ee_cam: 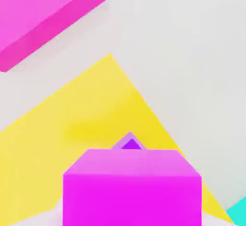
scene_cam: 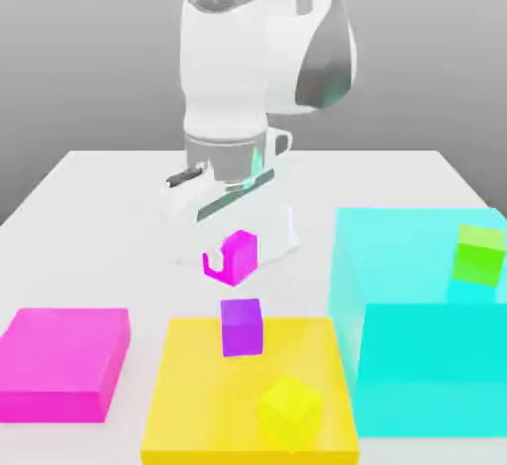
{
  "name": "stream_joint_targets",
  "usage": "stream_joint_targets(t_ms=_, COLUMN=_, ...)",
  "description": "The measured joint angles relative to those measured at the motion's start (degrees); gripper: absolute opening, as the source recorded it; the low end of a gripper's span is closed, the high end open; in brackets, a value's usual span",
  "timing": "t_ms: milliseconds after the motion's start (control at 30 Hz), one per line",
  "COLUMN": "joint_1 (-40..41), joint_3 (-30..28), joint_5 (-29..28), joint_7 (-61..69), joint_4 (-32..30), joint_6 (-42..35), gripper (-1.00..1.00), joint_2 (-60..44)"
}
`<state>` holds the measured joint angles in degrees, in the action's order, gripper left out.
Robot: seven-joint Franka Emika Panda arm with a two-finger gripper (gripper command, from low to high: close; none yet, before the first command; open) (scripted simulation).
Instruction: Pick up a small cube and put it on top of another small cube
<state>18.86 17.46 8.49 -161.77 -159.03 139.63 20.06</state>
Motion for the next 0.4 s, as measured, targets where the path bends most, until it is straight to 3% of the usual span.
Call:
stream_joint_targets(t_ms=300, joint_1=0.83, joint_3=1.26, joint_5=-1.6, joint_7=-1.52, joint_4=-1.81, joint_6=9.77, gripper=-1.0, joint_2=-8.12)
stream_joint_targets(t_ms=333, joint_1=0.86, joint_3=1.29, joint_5=-1.59, joint_7=-1.51, joint_4=-1.99, joint_6=10.67, gripper=1.0, joint_2=-8.86)
stream_joint_targets(t_ms=400, joint_1=0.86, joint_3=1.29, joint_5=-1.59, joint_7=-1.51, joint_4=-1.99, joint_6=10.67, gripper=1.0, joint_2=-8.86)
